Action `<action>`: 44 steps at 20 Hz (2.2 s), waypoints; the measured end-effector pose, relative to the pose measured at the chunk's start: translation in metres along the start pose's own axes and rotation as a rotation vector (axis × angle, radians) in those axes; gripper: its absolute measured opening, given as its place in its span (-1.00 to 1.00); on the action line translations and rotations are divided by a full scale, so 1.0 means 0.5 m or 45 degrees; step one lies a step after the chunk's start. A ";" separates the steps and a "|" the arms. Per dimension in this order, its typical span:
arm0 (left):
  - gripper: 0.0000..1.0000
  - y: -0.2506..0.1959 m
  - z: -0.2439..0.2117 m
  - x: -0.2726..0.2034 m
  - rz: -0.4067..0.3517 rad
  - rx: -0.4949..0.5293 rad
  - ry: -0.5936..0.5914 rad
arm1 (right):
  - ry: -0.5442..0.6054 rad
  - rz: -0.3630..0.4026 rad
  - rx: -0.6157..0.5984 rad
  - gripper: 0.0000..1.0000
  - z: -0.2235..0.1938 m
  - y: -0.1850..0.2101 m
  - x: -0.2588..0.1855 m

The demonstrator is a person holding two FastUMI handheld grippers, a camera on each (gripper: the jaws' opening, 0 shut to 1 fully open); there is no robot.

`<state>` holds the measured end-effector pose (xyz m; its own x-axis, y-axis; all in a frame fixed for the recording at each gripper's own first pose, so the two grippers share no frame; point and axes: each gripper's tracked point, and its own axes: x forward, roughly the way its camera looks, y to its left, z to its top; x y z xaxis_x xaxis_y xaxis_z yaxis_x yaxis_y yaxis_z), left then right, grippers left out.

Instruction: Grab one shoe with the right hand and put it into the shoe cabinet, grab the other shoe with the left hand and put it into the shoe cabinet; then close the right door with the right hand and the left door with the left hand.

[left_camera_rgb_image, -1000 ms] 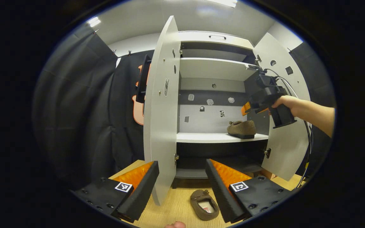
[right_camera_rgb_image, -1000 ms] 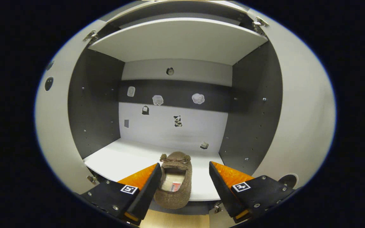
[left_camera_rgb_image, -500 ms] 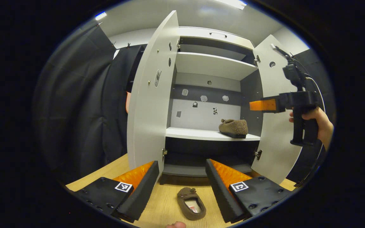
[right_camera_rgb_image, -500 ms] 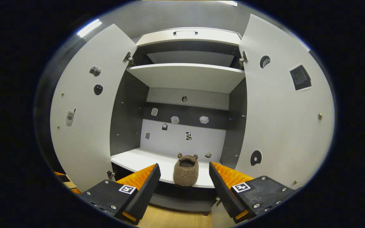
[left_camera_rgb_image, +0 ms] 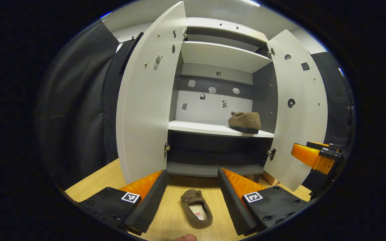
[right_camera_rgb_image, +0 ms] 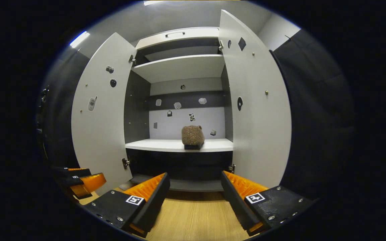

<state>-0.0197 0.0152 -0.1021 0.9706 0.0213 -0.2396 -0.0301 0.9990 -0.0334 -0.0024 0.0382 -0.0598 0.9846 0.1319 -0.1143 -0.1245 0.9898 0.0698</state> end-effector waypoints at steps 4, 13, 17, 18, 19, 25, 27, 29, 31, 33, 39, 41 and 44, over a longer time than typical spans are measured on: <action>0.94 0.005 -0.068 0.026 -0.013 0.041 0.104 | -0.029 -0.046 0.010 0.89 0.006 -0.035 -0.020; 0.94 0.010 -0.348 0.133 -0.081 -0.046 0.588 | -0.070 -0.038 -0.004 0.89 0.032 -0.032 -0.042; 1.00 0.031 -0.461 0.180 -0.037 -0.033 0.762 | -0.073 -0.050 0.012 0.89 0.041 -0.038 -0.051; 0.95 0.048 -0.478 0.187 -0.010 -0.019 0.778 | -0.076 -0.051 0.004 0.88 0.043 -0.038 -0.054; 0.94 0.056 -0.491 0.200 0.000 -0.013 0.781 | -0.078 -0.055 -0.010 0.88 0.042 -0.041 -0.056; 0.93 0.056 -0.511 0.313 -0.025 -0.005 0.695 | -0.059 -0.123 -0.092 0.89 0.036 -0.076 -0.066; 0.48 0.040 -0.501 0.326 -0.052 0.011 0.655 | -0.044 -0.130 -0.087 0.88 0.031 -0.082 -0.062; -0.25 0.048 -0.490 0.319 -0.021 0.037 0.641 | -0.033 -0.127 -0.074 0.89 0.028 -0.087 -0.056; -0.37 0.031 -0.461 0.295 -0.040 -0.023 0.608 | -0.028 -0.129 -0.049 0.89 0.026 -0.091 -0.049; -0.40 0.027 -0.398 0.251 -0.030 -0.032 0.545 | -0.027 -0.124 -0.031 0.89 0.024 -0.092 -0.041; -0.44 -0.033 -0.120 0.145 -0.077 -0.101 0.300 | -0.030 -0.084 -0.016 0.89 0.024 -0.082 -0.032; -0.41 -0.048 -0.011 0.159 -0.073 -0.092 0.199 | -0.032 -0.072 -0.015 0.89 0.025 -0.079 -0.030; -0.41 -0.072 0.161 0.209 -0.097 -0.035 0.065 | -0.037 -0.055 -0.005 0.89 0.027 -0.072 -0.037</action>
<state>0.1023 -0.0155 -0.0477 0.9570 -0.0573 -0.2843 0.0359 0.9962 -0.0800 -0.0146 -0.0008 -0.0470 0.9923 0.0877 -0.0879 -0.0825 0.9947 0.0613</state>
